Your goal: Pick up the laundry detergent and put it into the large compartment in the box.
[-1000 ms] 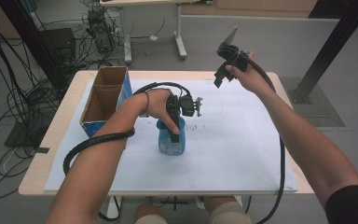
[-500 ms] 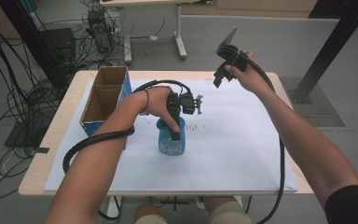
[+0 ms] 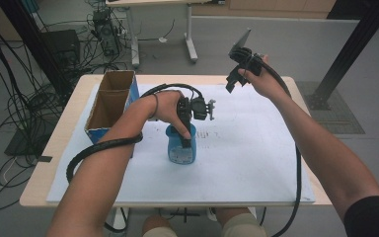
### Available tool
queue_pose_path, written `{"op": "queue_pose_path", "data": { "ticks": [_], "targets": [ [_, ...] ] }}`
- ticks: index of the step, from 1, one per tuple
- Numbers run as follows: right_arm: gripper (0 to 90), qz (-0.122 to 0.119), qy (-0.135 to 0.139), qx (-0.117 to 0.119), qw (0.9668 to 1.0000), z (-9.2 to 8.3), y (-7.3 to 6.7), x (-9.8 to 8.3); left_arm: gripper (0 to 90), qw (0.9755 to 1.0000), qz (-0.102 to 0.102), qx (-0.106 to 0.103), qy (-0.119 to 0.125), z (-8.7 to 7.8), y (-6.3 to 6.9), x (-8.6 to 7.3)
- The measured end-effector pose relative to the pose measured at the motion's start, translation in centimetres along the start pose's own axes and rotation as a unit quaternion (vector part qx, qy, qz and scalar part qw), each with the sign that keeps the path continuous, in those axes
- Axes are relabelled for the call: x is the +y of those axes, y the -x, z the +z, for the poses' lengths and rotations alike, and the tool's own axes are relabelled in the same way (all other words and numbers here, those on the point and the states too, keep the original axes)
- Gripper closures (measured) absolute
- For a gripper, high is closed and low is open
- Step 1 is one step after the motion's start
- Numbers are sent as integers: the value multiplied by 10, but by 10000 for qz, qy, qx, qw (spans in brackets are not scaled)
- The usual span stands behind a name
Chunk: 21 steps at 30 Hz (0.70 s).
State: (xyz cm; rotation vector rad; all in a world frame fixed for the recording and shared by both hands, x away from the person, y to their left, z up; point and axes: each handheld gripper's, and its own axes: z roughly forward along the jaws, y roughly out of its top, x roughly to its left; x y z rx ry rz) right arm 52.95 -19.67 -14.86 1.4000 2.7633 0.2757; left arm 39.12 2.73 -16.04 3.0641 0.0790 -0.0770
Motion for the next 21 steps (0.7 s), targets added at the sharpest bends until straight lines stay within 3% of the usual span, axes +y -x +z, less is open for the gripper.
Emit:
{"op": "queue_pose_path", "data": {
  "ticks": [21],
  "targets": [
    [71, 25, 0, 6, 10000, 0, 1, 0, 60, 10000, -11, 3, 56, -1, -2, -1]
  ]
}}
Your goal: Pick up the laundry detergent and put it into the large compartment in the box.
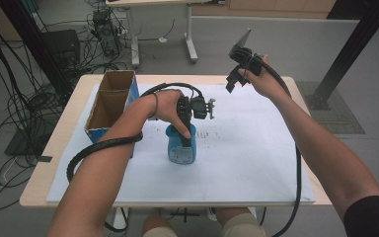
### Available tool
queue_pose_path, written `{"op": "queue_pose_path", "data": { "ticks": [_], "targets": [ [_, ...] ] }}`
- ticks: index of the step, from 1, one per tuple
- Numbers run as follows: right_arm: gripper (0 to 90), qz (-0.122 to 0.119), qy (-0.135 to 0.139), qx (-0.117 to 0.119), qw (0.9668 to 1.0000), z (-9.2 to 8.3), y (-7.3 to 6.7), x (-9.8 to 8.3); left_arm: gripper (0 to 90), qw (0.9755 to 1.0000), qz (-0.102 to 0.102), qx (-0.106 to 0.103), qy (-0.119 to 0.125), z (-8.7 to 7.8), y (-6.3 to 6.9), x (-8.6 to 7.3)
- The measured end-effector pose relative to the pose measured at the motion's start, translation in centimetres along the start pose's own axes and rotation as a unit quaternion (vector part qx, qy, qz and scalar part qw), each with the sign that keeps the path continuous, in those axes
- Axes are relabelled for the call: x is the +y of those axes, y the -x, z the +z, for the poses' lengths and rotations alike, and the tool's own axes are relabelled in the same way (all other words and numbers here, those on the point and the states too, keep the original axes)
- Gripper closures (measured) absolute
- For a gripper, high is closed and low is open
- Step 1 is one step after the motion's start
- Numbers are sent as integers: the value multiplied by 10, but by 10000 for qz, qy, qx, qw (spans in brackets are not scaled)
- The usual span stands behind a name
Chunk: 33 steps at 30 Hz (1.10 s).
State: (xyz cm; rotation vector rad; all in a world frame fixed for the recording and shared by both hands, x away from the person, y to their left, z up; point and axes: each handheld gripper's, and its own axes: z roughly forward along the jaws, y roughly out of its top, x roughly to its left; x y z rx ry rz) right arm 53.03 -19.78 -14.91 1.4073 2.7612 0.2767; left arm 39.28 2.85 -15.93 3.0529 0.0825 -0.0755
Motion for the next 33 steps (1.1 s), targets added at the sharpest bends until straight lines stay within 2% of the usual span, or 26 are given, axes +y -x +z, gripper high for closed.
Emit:
{"op": "queue_pose_path", "data": {
  "ticks": [20, 33],
  "targets": [
    [71, -10, 14, 24, 10000, -1, -1, 0, 65, 10000, 52, 27, -12, -1, 2, 1],
    [71, -27, 31, 27, 10000, -1, -2, -1, 67, 10000, 12, 32, -17, -2, 2, -1]
  ]
}}
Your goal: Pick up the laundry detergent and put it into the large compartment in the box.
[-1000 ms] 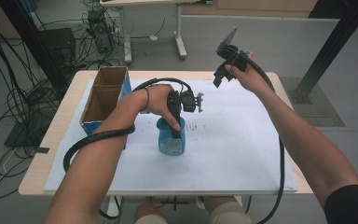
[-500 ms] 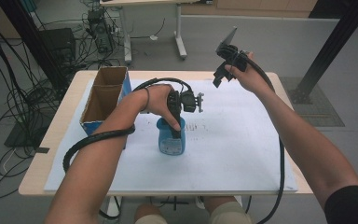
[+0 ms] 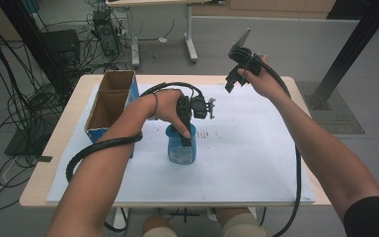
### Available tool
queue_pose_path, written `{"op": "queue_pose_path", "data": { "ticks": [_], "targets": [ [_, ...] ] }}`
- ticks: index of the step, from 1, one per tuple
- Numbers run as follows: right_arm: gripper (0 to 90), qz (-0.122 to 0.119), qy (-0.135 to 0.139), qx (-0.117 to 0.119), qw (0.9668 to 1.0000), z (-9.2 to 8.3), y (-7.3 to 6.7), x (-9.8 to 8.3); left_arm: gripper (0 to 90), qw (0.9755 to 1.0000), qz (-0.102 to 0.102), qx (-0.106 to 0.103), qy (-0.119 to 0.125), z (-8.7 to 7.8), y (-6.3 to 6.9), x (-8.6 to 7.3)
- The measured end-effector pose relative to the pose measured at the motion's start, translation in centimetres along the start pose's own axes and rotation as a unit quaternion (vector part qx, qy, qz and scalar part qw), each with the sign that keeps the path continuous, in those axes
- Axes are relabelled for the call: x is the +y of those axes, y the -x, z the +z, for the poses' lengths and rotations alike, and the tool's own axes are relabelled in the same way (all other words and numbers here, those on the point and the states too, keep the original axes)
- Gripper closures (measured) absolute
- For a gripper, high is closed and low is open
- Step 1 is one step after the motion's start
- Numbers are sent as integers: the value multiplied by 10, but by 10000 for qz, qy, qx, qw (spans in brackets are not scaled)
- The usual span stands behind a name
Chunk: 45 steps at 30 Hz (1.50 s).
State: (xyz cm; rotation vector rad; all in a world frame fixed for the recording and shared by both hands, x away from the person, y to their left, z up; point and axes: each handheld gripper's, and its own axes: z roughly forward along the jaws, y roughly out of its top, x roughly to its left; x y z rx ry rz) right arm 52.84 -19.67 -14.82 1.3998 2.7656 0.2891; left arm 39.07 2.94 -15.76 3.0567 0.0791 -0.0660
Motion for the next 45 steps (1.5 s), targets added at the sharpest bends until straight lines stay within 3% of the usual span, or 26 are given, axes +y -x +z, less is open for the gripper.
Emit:
{"op": "queue_pose_path", "data": {
  "ticks": [45],
  "targets": [
    [71, -29, -23, -13, 10000, 0, -2, 1, 109, 9999, 68, 28, -68, 3, 1, -1]
  ]
}}
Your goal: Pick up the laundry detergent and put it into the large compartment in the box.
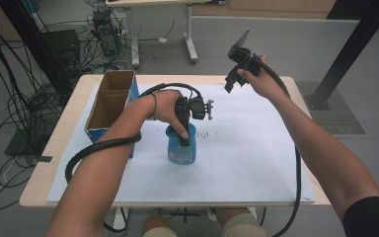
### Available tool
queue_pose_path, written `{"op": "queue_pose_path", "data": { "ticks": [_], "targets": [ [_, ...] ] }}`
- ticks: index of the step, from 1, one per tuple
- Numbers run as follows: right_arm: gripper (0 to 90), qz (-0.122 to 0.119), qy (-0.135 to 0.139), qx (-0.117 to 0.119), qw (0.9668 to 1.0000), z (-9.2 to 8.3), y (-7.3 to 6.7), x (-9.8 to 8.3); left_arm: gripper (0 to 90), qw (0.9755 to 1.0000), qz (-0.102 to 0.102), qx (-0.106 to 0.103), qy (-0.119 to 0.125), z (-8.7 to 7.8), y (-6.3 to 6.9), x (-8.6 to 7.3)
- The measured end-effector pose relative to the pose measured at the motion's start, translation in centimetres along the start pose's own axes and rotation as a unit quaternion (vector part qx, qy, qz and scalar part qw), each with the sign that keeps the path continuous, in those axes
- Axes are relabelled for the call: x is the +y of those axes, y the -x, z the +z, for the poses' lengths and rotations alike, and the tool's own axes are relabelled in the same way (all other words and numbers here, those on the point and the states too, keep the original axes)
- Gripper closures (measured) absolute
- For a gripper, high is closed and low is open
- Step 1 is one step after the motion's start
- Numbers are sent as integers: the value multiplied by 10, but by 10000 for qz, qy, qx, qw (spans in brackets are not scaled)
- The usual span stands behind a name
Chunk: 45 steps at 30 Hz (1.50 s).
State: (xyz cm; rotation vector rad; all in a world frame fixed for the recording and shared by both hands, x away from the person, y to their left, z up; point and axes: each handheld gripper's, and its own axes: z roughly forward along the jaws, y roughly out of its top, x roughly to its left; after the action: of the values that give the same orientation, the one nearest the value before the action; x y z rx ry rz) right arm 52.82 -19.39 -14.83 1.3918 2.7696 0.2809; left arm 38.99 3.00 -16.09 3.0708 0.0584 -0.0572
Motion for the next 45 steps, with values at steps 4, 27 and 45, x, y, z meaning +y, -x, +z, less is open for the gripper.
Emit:
{"op": "queue_pose_path", "data": {
  "ticks": [4, 27, 45],
  "targets": [
    [71, -6, 6, 1, 10000, 1, 0, 0, 122, 10000, 31, 5, -17, 1, 1, 0],
    [71, 15, -13, 13, 10000, 1, 0, 0, 221, 9996, 168, 70, -218, 9, 3, 6],
    [71, -36, 22, 34, 10000, 0, 0, -2, 365, 9995, 228, -9, -201, 10, 0, 6]
  ]
}}
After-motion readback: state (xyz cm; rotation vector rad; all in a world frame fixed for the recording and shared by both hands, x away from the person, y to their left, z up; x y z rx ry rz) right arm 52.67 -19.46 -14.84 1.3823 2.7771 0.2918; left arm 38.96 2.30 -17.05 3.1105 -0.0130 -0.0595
